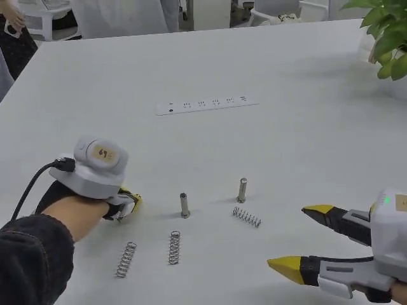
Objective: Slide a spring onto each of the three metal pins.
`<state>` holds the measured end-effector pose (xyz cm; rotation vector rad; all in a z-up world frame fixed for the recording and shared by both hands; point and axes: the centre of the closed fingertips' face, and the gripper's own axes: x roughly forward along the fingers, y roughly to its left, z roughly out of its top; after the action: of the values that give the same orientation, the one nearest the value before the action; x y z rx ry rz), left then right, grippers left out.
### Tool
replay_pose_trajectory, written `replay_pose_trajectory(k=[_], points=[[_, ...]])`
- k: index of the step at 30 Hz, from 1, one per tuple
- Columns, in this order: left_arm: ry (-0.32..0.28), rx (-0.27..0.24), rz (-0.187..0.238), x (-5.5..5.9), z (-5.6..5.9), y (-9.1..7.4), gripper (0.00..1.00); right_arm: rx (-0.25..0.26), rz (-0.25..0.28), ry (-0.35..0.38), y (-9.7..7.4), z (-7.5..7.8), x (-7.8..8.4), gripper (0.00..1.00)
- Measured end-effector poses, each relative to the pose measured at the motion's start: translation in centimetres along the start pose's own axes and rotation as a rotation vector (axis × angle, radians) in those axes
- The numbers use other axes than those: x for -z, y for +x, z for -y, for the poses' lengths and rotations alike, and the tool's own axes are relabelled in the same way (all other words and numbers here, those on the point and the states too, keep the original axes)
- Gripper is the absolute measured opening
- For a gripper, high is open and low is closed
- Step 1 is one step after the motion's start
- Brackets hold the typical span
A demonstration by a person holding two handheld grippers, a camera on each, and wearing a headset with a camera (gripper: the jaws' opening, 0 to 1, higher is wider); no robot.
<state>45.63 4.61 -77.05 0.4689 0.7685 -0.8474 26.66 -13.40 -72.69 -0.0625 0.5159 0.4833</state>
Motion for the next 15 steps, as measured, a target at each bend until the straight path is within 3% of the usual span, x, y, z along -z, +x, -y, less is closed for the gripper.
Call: replay_pose_trajectory(k=[15], points=[[-0.032,-0.006,0.03,-0.1,0.0,-2.4,0.0,-0.005,0.003,-0.013,-0.1,-0.2,-0.2,0.67]])
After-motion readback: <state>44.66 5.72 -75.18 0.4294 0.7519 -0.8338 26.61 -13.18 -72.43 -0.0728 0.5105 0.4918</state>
